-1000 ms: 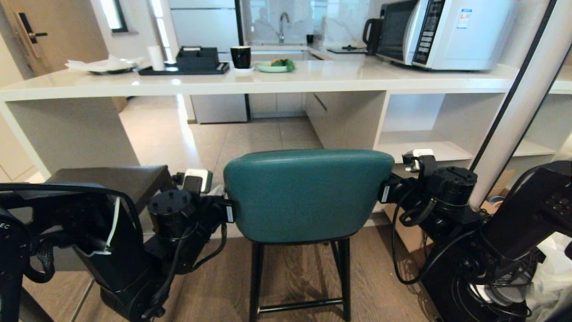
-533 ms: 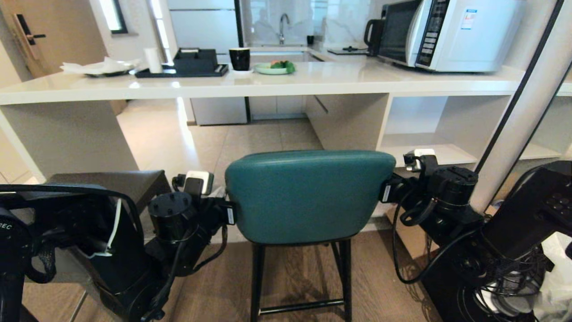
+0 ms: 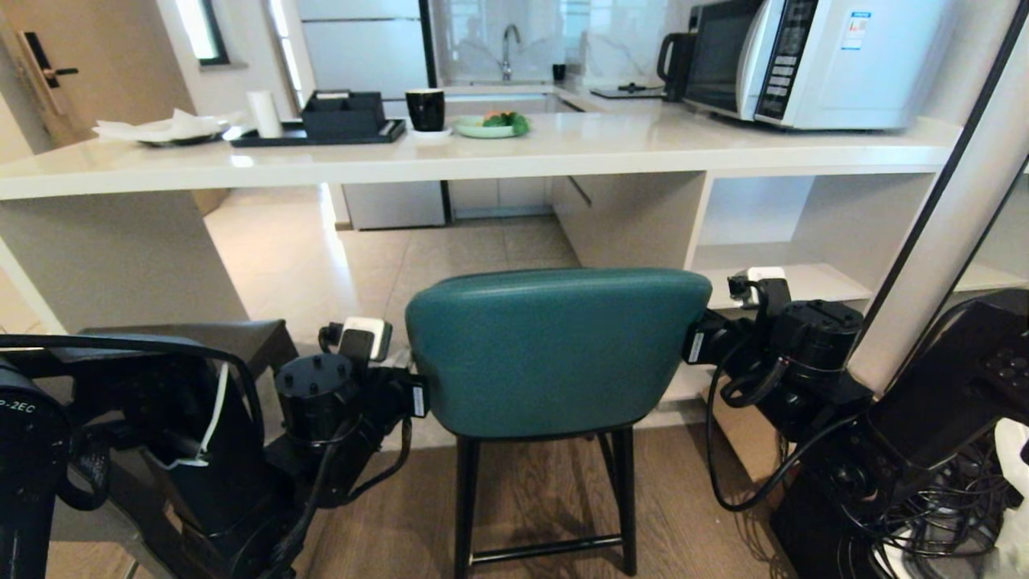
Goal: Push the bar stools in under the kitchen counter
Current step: Push the blue chair back under the dining table
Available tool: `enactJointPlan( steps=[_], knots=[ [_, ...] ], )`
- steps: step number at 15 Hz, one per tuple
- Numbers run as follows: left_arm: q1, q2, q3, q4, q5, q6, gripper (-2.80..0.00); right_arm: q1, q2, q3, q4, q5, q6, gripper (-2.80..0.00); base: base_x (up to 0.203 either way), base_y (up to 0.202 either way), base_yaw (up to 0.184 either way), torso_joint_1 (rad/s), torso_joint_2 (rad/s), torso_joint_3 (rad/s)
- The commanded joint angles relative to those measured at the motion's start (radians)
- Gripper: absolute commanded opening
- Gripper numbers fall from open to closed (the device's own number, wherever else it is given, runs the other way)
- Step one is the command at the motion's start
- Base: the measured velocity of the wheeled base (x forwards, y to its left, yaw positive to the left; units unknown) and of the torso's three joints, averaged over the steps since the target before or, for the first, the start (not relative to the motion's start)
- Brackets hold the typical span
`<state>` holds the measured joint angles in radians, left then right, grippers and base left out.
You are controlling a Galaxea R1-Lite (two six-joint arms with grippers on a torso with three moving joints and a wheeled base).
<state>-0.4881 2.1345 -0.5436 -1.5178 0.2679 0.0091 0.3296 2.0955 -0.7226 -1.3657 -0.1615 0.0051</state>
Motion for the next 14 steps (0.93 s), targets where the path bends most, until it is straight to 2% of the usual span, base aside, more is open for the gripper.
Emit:
enactJointPlan(
  steps=[1, 4, 8, 14],
  knots=[
    [0.000, -0.005, 0.003, -0.012, 0.005, 0.000, -2.80, -0.004, 0.001, -0.002, -0.003, 0.000, 0.000, -2.80, 0.000, 0.000, 0.000, 0.000, 0.00, 0.000],
    [-0.004, -0.005, 0.016, -0.012, 0.010, 0.000, -2.80, -0.021, 0.052, -0.081, 0.007, 0.003, -0.004, -2.80, 0.000, 0.000, 0.000, 0.000, 0.00, 0.000],
    [-0.006, 0.005, 0.010, -0.012, 0.010, 0.000, -2.80, -0.024, 0.116, -0.212, 0.084, 0.003, -0.026, -2.80, 0.000, 0.000, 0.000, 0.000, 0.00, 0.000],
    [-0.012, 0.042, -0.015, -0.012, 0.010, -0.003, -2.80, -0.034, 0.115, -0.220, 0.097, 0.003, -0.024, -2.80, 0.000, 0.000, 0.000, 0.000, 0.00, 0.000]
  ],
)
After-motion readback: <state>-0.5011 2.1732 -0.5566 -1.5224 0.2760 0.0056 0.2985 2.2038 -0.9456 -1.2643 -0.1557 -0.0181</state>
